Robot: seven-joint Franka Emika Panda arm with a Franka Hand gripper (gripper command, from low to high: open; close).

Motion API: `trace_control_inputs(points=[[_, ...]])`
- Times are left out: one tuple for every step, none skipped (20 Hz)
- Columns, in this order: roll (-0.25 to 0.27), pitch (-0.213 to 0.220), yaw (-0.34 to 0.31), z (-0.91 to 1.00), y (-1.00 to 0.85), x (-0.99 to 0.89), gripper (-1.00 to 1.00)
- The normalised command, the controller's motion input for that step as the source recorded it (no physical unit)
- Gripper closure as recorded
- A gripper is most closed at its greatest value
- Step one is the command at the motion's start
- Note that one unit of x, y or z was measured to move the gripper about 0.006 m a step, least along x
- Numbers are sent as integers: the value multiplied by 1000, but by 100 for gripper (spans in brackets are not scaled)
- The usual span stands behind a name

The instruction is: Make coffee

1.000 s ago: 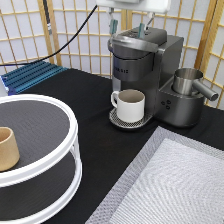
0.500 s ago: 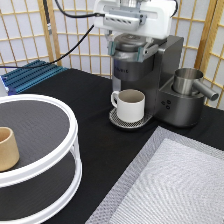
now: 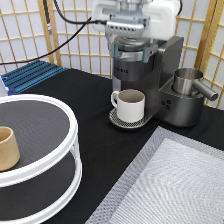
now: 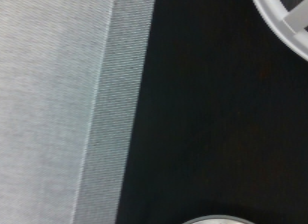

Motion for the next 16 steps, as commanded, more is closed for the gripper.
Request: trace_control_inputs(points=[[255,0,89,780,-537,80,-100],[225,0,109,811,-291,31,-100],[166,0,166,657,-9,0,-100],[71,0,252,274,246,-217,-100],[0,-44,285,157,240,-257,-100],[0,-89,298,29,214,-266,-100],[0,-104,314,0,171,-251,-100],[0,-120,331,0,126,-226,-100],[0,-119,332,0,123,-220,-100],[0,-115,344,0,103,-180,-100],[0,-104,357,0,74,-126,-100],[0,-96,358,0,74,-117,-100],[0,-80,367,0,57,-109,-100],[0,-56,375,0,43,-94,-100],[0,-30,375,83,23,-83,-100],[0,-15,375,129,17,-71,-100]])
